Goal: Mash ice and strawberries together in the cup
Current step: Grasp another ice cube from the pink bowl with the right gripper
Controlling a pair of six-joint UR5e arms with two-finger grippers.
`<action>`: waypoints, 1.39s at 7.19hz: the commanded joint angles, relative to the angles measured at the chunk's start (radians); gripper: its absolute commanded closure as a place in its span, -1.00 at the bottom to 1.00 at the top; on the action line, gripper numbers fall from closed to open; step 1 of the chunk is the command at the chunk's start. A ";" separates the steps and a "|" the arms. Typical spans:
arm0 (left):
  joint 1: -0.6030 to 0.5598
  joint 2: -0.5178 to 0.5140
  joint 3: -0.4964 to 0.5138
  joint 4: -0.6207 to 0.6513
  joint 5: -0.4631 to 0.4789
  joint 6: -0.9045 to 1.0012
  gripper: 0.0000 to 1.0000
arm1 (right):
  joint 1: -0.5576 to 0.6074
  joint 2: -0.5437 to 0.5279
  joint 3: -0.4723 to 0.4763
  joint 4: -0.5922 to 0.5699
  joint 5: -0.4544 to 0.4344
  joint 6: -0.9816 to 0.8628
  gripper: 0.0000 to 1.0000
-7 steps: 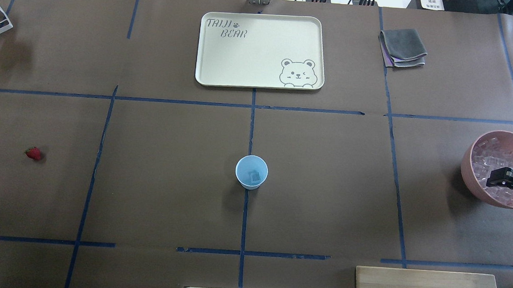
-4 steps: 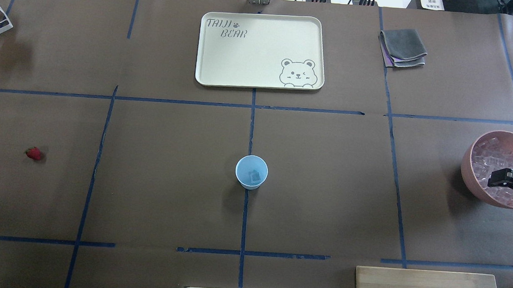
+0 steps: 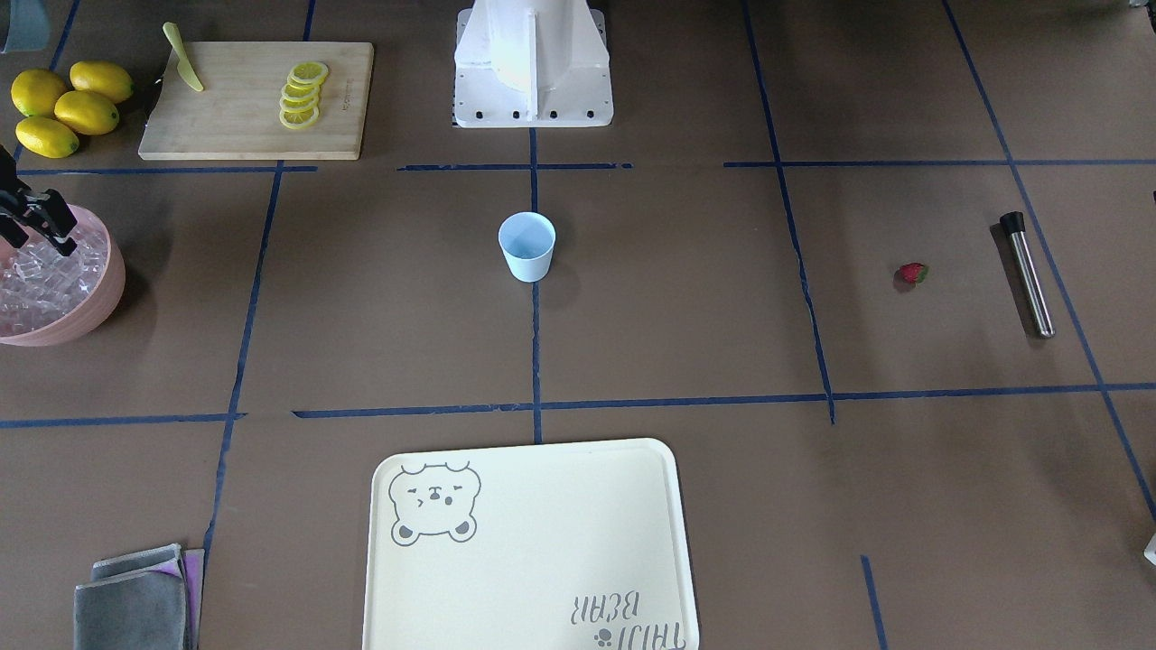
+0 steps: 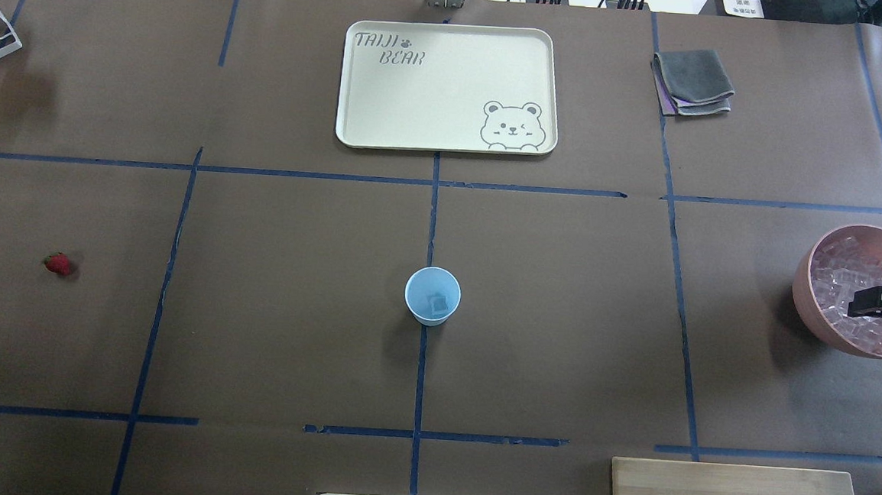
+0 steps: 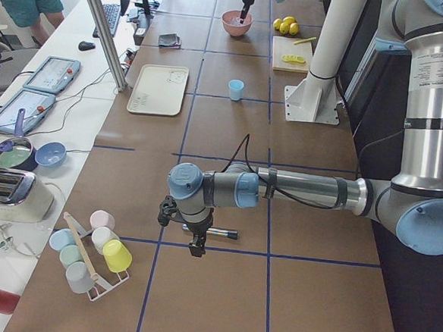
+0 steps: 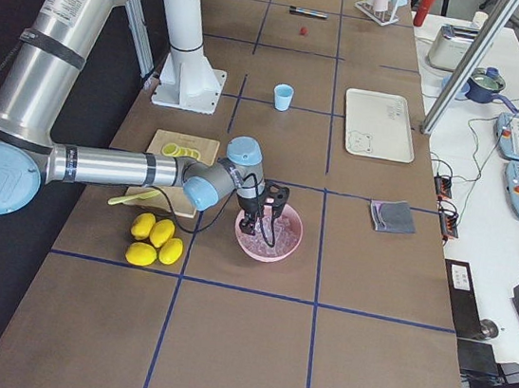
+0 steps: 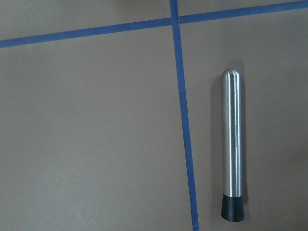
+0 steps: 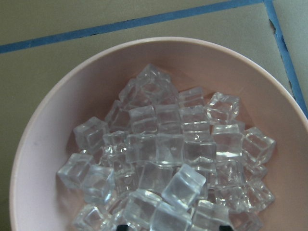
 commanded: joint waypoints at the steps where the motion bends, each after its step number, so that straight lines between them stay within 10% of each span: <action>1: 0.001 0.000 -0.001 -0.001 -0.001 0.000 -1.00 | 0.005 0.001 0.001 0.000 -0.003 -0.011 -0.29; 5: 0.001 0.000 0.004 -0.001 -0.001 0.000 -1.00 | -0.003 0.005 -0.001 0.000 -0.004 -0.012 -0.20; 10: 0.001 0.002 0.004 -0.001 -0.001 0.000 -1.00 | 0.046 0.004 0.014 0.000 -0.003 -0.088 0.96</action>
